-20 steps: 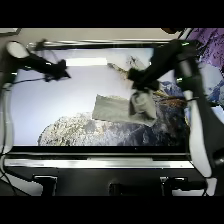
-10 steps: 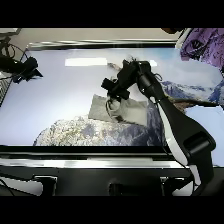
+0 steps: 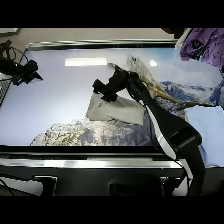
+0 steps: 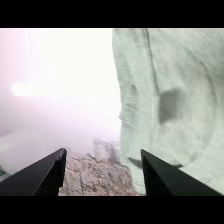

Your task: Fold the clothes and pants, and hang the long-sleeved shirts on hangers.

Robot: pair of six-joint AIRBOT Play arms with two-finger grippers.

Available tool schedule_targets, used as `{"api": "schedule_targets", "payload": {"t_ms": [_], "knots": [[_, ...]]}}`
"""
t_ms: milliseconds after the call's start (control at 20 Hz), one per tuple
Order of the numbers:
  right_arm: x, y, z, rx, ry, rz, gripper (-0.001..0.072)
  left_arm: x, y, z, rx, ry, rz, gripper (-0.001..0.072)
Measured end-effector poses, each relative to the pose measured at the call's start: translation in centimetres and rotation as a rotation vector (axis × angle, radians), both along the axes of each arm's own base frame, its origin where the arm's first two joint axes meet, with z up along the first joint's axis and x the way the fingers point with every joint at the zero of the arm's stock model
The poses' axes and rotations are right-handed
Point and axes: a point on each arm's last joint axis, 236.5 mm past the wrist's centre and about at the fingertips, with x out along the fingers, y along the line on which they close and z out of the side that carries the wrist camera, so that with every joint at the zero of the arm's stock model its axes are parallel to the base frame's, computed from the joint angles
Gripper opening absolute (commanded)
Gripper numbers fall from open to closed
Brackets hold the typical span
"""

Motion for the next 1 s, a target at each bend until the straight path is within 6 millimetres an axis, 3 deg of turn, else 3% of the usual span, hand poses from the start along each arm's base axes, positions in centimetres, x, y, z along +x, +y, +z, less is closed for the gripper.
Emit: {"api": "schedule_targets", "payload": {"t_ms": [100,200,300,400,500,650,750,850,1000], "knots": [[0.6,-0.8,2.0,0.023,-0.043,0.007,0.0546,-0.1,0.2,-0.2,0.006,0.005,0.002,0.0014],[1.7,-3.7,4.9,0.022,-0.105,0.01,0.0546,-0.1,0.2,-0.3,0.01,0.008,0.003,0.0014],[2.7,-8.6,7.8,-0.005,-0.164,0.011,0.0547,-0.1,0.4,-0.4,0.012,0.009,0.004,0.0014],[3.5,-15.2,10.0,-0.067,-0.214,-0.004,0.0556,-0.1,0.4,-0.4,0.015,0.01,0.005,0.0015],[3.4,-22.3,10.4,-0.136,-0.211,-0.011,0.0555,-0.1,0.4,-0.4,0.016,0.008,0.005,0.0015],[1.7,-30.6,7.8,-0.155,-0.123,-0.021,0.0554,-0.1,0.4,-0.3,0.016,0.007,0.005,0.0015],[-0.1,-33.4,4.8,-0.103,-0.044,-0.018,0.0554,-0.1,0.4,-0.3,0.017,0.007,0.006,0.0016],[-2.1,-34.3,1.0,-0.04,0.033,-0.012,0.0552,-0.1,0.4,-0.3,0.017,0.007,0.006,0.0015],[-4.3,-33.5,-3.8,0.073,0.098,-0.023,0.0535,-0.1,0.4,-0.3,0.017,0.007,0.006,0.0015]]}}
